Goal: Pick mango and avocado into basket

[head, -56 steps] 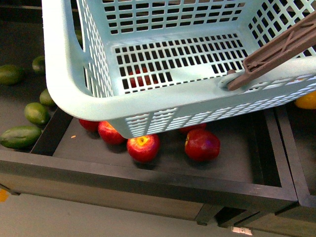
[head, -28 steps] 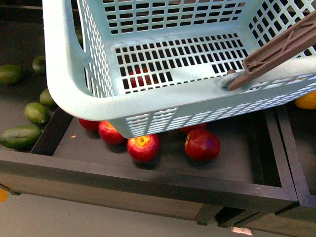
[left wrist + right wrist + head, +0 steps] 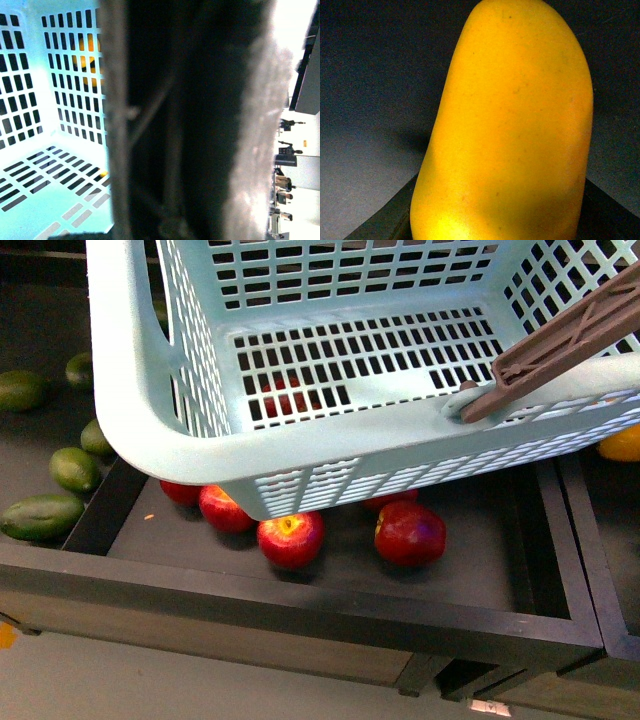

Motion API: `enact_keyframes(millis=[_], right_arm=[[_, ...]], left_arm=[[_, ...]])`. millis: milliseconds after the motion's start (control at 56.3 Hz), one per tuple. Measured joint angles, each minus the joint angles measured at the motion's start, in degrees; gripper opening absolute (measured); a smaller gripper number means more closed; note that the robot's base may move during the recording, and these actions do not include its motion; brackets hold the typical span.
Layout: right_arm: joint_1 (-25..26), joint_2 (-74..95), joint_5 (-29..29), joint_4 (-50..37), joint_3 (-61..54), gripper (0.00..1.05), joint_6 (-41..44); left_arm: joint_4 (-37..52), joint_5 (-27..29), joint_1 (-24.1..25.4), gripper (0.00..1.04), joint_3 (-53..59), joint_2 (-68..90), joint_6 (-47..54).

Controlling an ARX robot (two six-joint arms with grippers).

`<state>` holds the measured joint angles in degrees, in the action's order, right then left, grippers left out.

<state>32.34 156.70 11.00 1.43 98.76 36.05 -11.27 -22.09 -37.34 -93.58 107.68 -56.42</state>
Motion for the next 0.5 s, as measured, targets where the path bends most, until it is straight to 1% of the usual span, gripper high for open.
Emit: enact_keyframes(millis=[106, 213, 302, 497], right_arm=[[0.37, -0.96, 1.03, -1.05, -1.68, 0.61, -0.98], [1.36, -5.05, 4.28, -3.96, -6.93, 0.61, -2.82], [2.32, -11.39, 8.22, -7.45, -12.83, 0.61, -3.76], [4.83, -32.96, 18.36, -17.05, -29.11, 0.61, -7.19]], left_arm=[[0.00, 0.00, 0.00, 0.13, 0.00, 0.00, 0.00], [0.00, 0.00, 0.00, 0.13, 0.00, 0.00, 0.00], [0.00, 0.00, 0.00, 0.13, 0.00, 0.00, 0.00], [0.00, 0.00, 0.00, 0.13, 0.00, 0.00, 0.00]])
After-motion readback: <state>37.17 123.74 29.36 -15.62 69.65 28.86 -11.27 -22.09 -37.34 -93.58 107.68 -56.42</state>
